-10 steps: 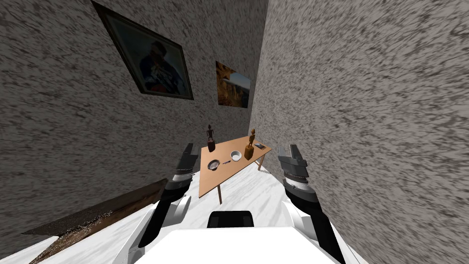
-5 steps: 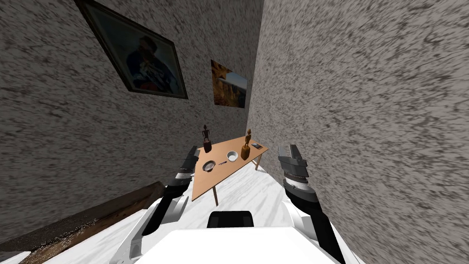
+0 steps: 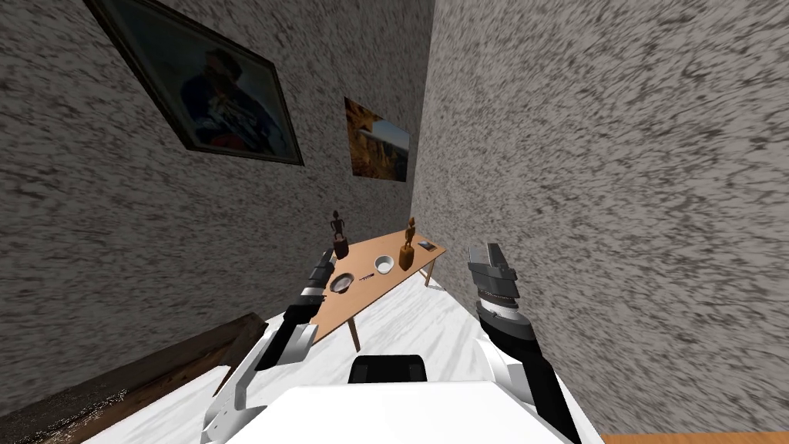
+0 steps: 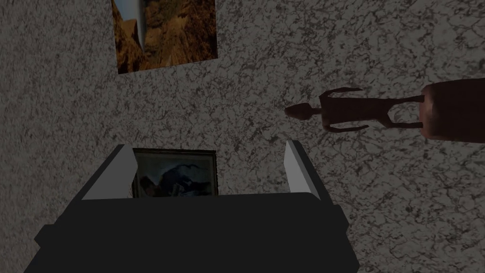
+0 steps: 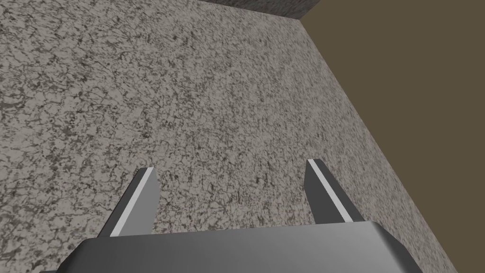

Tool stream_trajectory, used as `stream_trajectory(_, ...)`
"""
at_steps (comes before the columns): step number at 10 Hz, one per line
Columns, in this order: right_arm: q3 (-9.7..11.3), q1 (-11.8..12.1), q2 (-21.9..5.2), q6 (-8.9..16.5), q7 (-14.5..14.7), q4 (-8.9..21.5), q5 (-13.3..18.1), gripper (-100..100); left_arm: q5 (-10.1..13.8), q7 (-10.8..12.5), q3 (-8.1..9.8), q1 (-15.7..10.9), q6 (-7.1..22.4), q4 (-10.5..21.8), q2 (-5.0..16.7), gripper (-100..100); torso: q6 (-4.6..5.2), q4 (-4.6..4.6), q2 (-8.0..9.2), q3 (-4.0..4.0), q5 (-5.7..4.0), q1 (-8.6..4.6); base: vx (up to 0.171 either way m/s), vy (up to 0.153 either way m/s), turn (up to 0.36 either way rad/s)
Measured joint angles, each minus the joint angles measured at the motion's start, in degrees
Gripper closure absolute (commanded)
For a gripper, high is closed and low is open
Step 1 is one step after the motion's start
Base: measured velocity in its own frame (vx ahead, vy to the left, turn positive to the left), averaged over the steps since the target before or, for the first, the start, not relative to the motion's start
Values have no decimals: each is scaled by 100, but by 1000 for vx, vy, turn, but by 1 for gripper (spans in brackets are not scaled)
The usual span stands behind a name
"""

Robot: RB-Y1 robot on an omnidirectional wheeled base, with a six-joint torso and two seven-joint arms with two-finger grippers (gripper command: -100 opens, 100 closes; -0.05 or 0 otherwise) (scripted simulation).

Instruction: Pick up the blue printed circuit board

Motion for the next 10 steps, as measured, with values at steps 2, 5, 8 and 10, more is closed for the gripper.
stream_trajectory(2,0,0,0,0,0,0,0,0,34,58,69,-131,323,217,14,-100,-2,2,12,7,0,6,31,-81,-27)
stream_trajectory(5,0,0,0,0,0,0,0,0,85,117,161,-339,533,683,14,-100,-1,3,13,8,4,20,29,-66,-52)
stream_trajectory(8,0,0,0,0,0,0,0,0,165,203,269,-602,851,1185,17,-100,-2,3,13,8,2,12,31,-83,-43)
stream_trajectory(10,-1,0,0,0,0,0,0,0,223,256,325,-730,1083,1461,-10,-100,-3,2,11,6,2,16,37,-57,-28)
